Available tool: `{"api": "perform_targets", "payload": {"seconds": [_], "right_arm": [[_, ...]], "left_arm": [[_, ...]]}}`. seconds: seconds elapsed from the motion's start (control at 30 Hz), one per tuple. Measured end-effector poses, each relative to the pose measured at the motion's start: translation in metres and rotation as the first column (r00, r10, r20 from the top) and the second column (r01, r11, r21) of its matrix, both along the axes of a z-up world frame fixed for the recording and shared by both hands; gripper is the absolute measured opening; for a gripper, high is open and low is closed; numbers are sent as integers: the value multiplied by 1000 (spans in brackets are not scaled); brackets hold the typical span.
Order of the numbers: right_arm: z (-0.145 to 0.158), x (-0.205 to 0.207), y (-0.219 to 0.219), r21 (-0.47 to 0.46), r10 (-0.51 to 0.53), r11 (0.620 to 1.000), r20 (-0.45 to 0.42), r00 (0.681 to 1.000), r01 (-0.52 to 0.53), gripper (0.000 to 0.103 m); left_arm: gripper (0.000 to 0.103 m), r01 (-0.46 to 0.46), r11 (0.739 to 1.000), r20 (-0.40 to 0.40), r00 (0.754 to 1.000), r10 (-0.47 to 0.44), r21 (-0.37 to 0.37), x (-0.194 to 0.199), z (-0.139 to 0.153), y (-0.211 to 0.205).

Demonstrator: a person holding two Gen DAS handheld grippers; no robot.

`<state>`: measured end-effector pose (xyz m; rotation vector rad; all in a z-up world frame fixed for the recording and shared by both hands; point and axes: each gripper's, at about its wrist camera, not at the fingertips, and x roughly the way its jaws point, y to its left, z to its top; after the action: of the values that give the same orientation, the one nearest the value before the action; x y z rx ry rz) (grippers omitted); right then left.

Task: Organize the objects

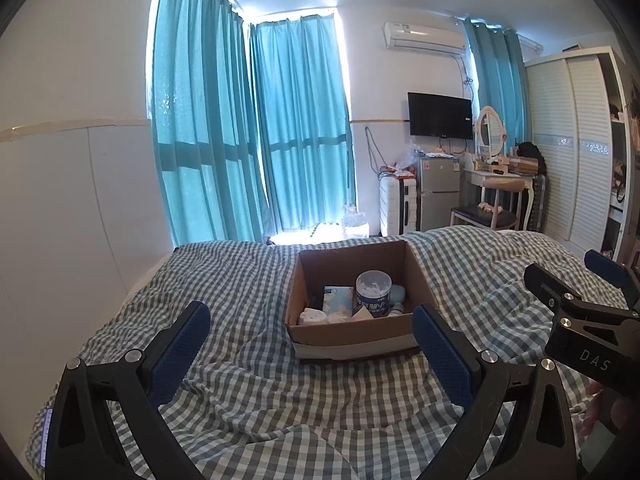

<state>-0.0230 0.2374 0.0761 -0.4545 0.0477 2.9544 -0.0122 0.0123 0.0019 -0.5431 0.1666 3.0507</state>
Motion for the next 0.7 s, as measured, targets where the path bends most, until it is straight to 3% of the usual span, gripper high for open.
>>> {"api": "perform_targets", "payload": {"seconds": [0.7], "right_arm": [[-3, 0, 1, 0, 13, 1000, 9, 1000, -13, 103]], "left_arm": [[103, 10, 1000, 10, 1000, -10, 12, -1, -2, 0]]}}
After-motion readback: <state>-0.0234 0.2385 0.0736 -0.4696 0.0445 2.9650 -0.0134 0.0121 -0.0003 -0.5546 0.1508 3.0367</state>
